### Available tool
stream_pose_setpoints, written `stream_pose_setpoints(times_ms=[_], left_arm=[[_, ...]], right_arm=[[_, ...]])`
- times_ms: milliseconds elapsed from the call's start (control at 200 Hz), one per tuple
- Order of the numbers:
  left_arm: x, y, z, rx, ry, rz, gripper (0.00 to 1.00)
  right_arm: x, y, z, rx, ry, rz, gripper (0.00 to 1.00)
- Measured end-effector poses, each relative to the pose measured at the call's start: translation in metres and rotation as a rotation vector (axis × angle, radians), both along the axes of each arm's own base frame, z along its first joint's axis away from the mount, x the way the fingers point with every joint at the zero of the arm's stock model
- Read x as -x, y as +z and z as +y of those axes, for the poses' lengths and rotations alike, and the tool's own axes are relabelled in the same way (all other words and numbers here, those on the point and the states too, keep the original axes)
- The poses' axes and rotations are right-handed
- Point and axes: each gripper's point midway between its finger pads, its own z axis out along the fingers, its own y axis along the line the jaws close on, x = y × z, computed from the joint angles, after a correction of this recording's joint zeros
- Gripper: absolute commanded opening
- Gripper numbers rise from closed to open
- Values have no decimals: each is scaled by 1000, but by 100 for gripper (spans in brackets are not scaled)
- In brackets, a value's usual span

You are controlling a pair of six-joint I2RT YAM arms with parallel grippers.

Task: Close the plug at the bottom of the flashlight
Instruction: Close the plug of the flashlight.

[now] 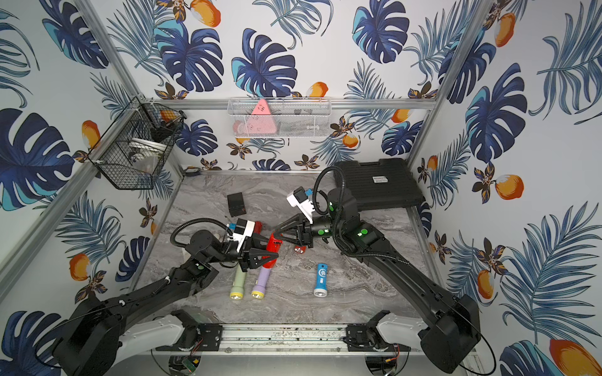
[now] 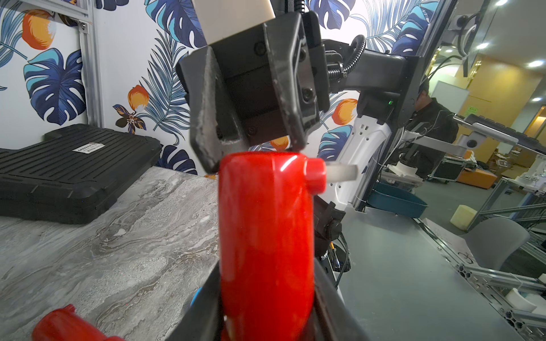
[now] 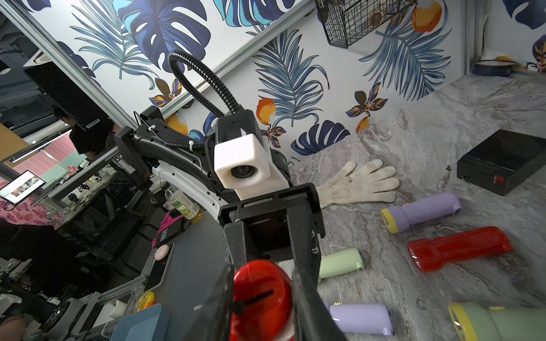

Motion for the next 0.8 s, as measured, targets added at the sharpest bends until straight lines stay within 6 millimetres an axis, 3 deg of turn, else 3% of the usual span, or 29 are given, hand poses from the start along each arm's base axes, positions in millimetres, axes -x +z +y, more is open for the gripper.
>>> stream_pose_setpoints(times_ms=[801], left_arm=[[4, 6, 0, -14, -40, 30, 0]], right_arm=[[-2, 4, 3, -23, -17, -74, 4]])
